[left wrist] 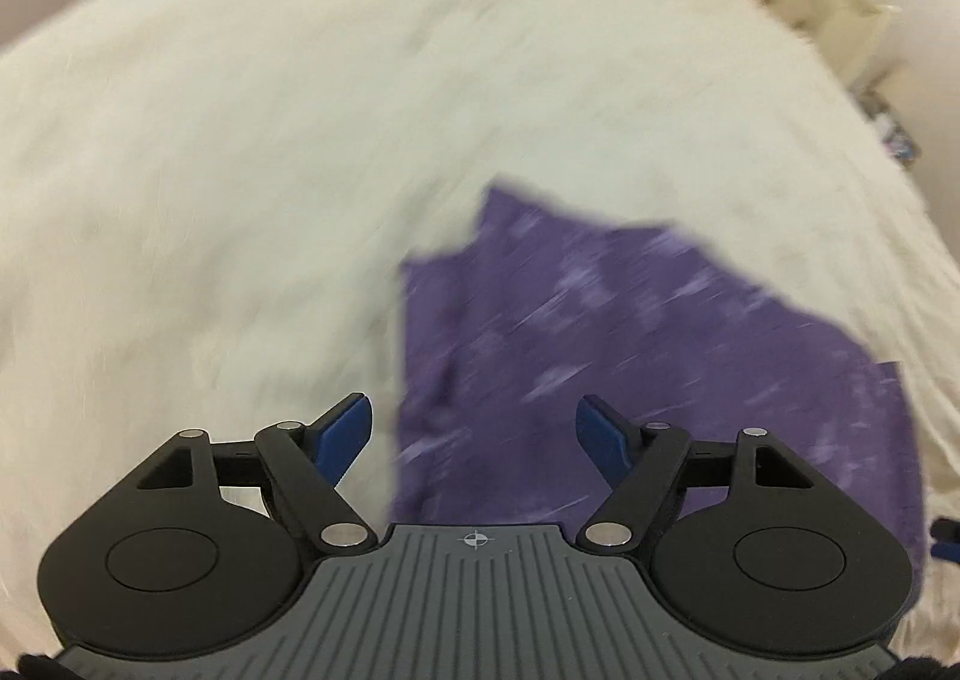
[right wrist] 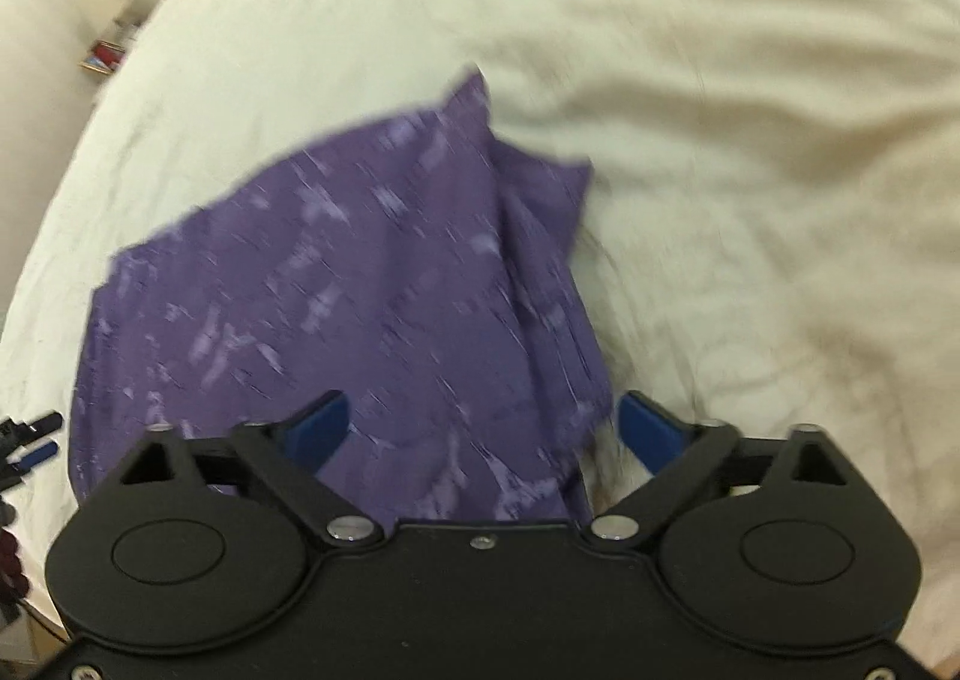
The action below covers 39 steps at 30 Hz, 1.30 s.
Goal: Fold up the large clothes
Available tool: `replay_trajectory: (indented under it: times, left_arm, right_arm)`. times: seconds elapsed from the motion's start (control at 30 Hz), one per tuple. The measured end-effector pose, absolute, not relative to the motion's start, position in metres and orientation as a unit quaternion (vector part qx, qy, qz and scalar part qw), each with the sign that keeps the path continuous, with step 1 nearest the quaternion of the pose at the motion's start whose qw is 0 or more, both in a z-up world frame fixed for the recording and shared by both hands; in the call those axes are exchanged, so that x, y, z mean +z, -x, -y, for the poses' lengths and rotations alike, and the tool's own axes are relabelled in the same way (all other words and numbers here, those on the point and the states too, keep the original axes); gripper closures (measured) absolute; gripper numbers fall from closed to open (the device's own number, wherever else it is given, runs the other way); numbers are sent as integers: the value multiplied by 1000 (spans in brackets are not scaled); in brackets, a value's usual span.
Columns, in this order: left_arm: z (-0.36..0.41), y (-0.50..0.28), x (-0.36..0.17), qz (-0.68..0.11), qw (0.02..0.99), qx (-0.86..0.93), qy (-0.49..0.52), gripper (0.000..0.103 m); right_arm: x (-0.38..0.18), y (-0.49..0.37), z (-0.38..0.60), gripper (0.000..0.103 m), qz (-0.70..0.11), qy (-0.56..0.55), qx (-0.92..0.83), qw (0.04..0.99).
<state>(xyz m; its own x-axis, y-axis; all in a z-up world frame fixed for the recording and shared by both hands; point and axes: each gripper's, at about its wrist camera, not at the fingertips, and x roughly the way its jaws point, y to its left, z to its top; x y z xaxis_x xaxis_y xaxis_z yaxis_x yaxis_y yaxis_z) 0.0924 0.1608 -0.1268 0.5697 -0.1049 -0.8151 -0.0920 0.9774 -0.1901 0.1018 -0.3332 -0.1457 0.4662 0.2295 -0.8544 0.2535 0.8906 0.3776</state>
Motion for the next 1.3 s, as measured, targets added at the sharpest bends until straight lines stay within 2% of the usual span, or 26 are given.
replay_trajectory:
  times: [0.17,0.47,0.83,1.07,1.13,1.27,1.3]
  left_arm:
    - [-104,-104,-100,-434,894,-69,90,24]
    - [-23,-127,-128,-451,876,-145,91,24]
    - [19,-149,-163,-466,871,-127,94,24]
    - [28,-165,-183,-488,862,-102,93,24]
    - [30,-169,-187,-495,859,-99,89,21]
    - [34,-177,-198,-506,850,-108,96,1]
    - [37,-178,-200,-506,850,-110,93,0]
  right_arm:
    - [-139,-108,318,1,-497,-225,14,838]
    - [-173,-114,334,1,-525,-251,35,813]
    - [-214,-135,342,0,-568,-288,113,763]
    - [-230,-148,354,0,-552,-356,135,742]
    - [-233,-154,357,0,-543,-372,138,740]
    - [-238,-168,357,0,-535,-382,143,740]
    - [-239,-171,357,0,-539,-380,143,738]
